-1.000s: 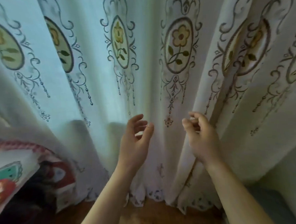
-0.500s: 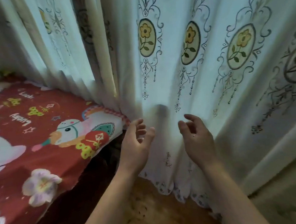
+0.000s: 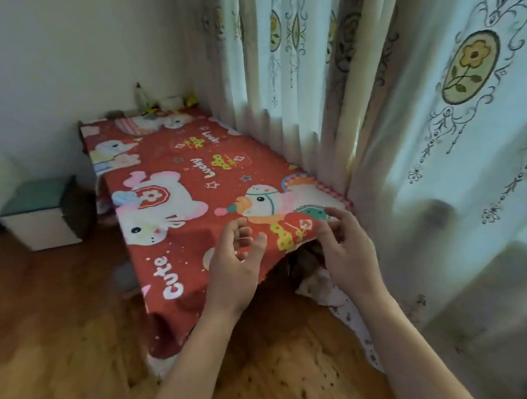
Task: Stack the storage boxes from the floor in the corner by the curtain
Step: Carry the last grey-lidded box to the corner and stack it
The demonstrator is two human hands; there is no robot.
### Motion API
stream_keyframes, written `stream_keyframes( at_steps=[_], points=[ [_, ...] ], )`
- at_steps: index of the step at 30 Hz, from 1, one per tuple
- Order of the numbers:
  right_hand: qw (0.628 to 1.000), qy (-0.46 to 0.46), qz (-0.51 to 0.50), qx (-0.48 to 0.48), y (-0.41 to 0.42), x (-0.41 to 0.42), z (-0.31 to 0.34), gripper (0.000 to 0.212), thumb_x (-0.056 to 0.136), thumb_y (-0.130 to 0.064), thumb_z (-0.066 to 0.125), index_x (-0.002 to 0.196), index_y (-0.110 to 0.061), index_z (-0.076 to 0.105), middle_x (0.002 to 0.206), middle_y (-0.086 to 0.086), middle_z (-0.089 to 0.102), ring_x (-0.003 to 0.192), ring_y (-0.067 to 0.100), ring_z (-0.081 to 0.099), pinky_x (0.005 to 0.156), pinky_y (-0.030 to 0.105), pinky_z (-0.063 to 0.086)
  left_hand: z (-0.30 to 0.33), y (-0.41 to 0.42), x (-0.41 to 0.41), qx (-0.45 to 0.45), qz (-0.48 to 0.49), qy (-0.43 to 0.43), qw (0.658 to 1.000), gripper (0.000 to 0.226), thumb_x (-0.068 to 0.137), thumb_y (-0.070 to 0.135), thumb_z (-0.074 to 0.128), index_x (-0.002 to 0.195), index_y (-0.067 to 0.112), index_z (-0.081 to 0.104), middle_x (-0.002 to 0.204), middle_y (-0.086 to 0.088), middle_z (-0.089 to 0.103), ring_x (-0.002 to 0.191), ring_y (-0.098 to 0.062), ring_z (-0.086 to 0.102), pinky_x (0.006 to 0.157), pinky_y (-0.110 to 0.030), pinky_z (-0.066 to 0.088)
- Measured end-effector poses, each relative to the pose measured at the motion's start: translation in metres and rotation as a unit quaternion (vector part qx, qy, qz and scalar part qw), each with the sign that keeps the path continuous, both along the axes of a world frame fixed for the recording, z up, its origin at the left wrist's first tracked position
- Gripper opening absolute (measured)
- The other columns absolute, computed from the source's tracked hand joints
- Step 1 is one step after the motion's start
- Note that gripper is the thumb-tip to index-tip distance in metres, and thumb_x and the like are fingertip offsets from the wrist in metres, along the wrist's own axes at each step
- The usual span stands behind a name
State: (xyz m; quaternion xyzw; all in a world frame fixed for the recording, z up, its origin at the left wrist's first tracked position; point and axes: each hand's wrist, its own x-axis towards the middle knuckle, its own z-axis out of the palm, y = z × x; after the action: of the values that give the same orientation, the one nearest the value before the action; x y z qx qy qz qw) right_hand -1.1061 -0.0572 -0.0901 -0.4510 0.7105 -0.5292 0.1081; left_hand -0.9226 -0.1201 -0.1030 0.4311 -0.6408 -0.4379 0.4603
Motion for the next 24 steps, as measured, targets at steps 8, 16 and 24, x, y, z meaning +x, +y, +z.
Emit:
stream_keyframes(
  at_steps=[8,16,24],
  points=[
    [0.993,0.03,0.115,0.017,-0.067,0.096,0.0,0.036,0.093,-0.053,0.056,0.125,-0.036,0.057,0.088,-0.018,0.066,0.085,-0.009,0.059,0.066,0.015,0.04,-0.004,-0.012,0.109,0.029,0.139,0.009,0.99,0.049,0.082,0.072,0.052,0.125,0.048,0.045,0.114,0.03,0.055,0.104,0.01,0.053,0.079,-0.012,0.043],
    [0.972,0.029,0.229,0.033,-0.133,0.184,-0.015,0.039,0.095,-0.052,0.054,0.128,-0.032,0.056,0.093,-0.021,0.063,0.088,-0.011,0.056,0.066,0.018,0.044,-0.016,-0.033,0.194,0.033,0.242,0.014,0.97,0.05,0.076,0.077,0.051,0.119,0.051,0.044,0.105,0.04,0.054,0.101,0.022,0.049,0.065,0.002,0.041],
    [0.957,0.019,0.286,0.045,-0.219,0.245,-0.022,0.038,0.097,-0.047,0.054,0.131,-0.031,0.054,0.091,-0.019,0.062,0.085,-0.011,0.057,0.058,0.012,0.041,-0.024,-0.1,0.251,0.036,0.309,-0.01,0.95,0.053,0.081,0.07,0.052,0.126,0.043,0.046,0.114,0.026,0.056,0.103,0.018,0.05,0.071,0.002,0.041]
  ],
)
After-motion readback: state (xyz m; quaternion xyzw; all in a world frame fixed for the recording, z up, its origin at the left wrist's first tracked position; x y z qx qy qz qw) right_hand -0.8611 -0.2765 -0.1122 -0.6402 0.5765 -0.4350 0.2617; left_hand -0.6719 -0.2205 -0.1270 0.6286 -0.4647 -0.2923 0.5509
